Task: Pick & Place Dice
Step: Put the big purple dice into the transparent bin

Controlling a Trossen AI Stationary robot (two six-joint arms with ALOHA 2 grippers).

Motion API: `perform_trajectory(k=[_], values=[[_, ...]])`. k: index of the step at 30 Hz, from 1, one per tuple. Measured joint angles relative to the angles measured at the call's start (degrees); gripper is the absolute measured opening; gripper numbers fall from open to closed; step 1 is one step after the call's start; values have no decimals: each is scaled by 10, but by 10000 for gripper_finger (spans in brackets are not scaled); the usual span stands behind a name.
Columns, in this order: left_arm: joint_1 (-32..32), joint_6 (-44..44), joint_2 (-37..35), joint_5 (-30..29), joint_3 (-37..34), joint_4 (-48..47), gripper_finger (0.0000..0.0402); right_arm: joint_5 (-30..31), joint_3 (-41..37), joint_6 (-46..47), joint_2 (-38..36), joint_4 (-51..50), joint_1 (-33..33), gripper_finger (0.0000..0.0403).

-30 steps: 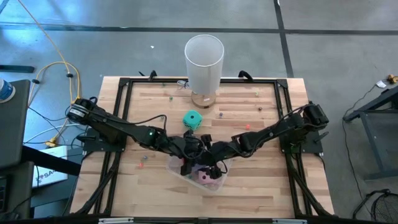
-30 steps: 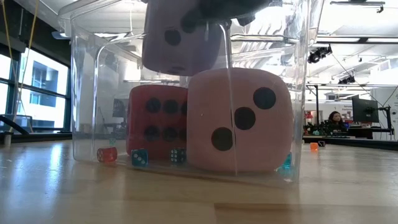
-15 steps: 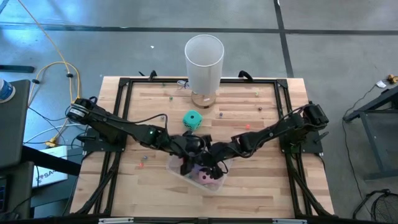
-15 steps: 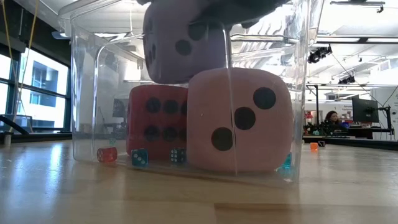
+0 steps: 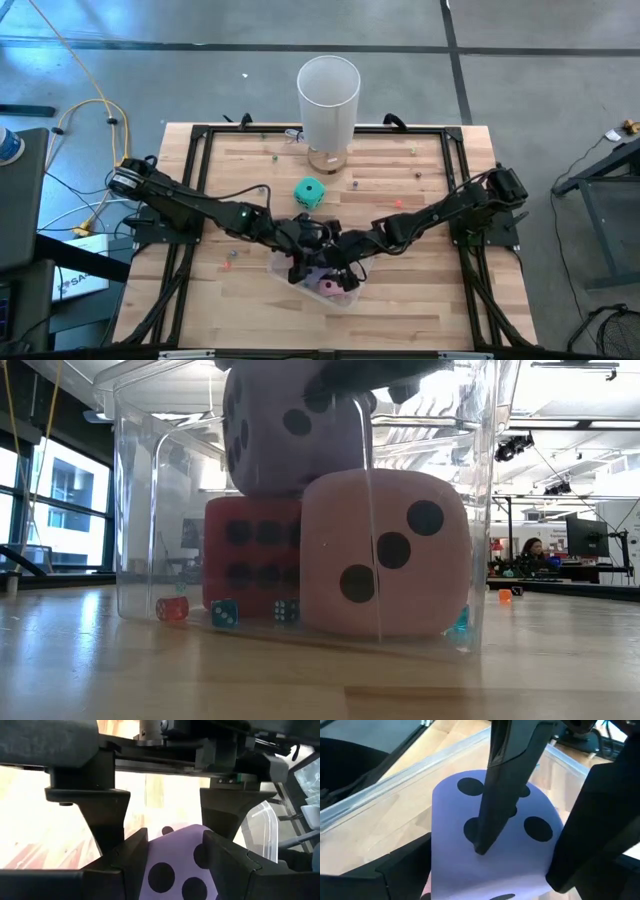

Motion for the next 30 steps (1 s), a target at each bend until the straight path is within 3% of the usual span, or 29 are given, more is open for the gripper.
perform_trajectory(k=[9, 17, 30], values=[[3, 1, -1, 2, -2, -13, 186, 32, 0, 12, 0, 18, 0, 398], [2, -5, -2, 3, 0, -50, 186, 26, -2, -54, 0, 33, 1, 399], [-1, -16, -3, 0, -1, -73, 186, 95, -3, -90, 0, 40, 15, 399]])
